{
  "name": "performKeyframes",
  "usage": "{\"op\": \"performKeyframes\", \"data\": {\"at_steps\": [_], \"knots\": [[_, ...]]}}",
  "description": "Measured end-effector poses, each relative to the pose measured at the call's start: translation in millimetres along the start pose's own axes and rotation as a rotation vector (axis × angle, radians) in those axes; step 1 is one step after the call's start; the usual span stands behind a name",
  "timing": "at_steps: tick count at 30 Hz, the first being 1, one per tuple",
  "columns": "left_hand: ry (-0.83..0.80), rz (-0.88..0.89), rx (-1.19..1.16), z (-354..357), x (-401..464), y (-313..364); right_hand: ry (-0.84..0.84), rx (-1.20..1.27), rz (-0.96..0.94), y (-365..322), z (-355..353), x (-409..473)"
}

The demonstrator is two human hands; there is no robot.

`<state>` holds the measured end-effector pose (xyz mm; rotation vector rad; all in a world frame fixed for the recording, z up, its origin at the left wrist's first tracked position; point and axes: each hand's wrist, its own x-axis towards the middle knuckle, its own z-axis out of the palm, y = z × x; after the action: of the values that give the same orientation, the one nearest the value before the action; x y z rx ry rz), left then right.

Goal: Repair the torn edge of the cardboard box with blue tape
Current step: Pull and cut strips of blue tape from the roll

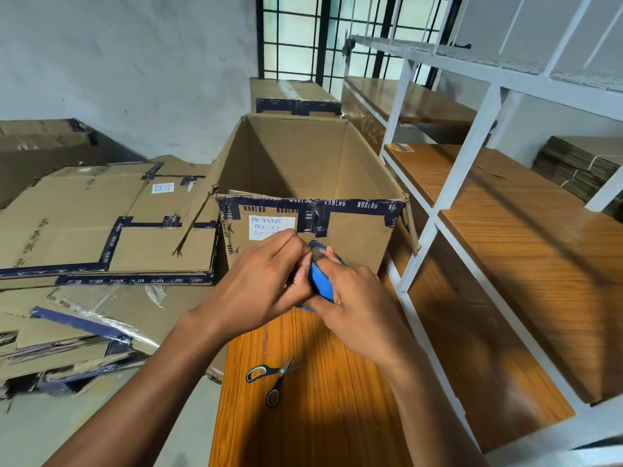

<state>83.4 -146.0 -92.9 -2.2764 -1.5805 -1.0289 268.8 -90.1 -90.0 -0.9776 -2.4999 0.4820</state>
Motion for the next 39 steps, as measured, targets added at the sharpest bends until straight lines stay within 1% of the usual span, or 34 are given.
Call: {"op": "performKeyframes", "data": {"at_steps": [4,6,8,12,17,20,23,25,29,31,34,36,39], "knots": [[-0.020,-0.048,-0.177,-0.5,-6.6,-3.2,0.013,0.029,0.018,1.5,3.0,-0.1],[0.026,-0.095,-0.300,-0.8,-11.3,-4.5,0.031,0.050,0.037,2.6,2.3,-0.3],[0.072,-0.136,-0.343,-2.0,-13.0,-4.6,0.034,0.058,0.042,3.5,1.7,0.3],[0.093,-0.099,-0.279,-2.0,-12.3,-4.0,0.029,0.080,0.023,2.9,0.9,0.2],[0.171,-0.026,-0.162,-1.1,-13.2,-6.6,0.037,0.105,0.010,0.9,1.1,0.4],[0.164,-0.010,-0.112,-0.1,-14.2,-6.3,0.047,0.095,0.001,0.7,1.6,1.5],[0.098,-0.014,-0.034,0.1,-13.9,-4.4,0.035,0.064,-0.010,-0.6,1.3,1.3],[0.041,-0.018,0.058,-1.4,-12.0,-4.0,0.029,0.050,-0.019,0.2,2.3,1.1],[-0.152,-0.026,0.198,-1.3,-6.2,-8.0,0.008,0.001,0.015,7.1,6.2,4.8],[-0.244,-0.049,0.166,-1.6,-1.9,-15.2,0.014,-0.008,0.025,10.2,9.5,6.4],[-0.324,-0.126,0.039,-4.3,9.8,-26.4,0.029,0.010,0.014,14.2,15.1,9.8],[-0.352,-0.175,-0.054,-3.3,15.8,-31.1,0.030,0.130,0.030,19.6,17.7,11.0],[-0.387,-0.184,-0.112,1.4,16.7,-34.2,0.028,0.293,0.034,28.5,19.7,8.2]]}}
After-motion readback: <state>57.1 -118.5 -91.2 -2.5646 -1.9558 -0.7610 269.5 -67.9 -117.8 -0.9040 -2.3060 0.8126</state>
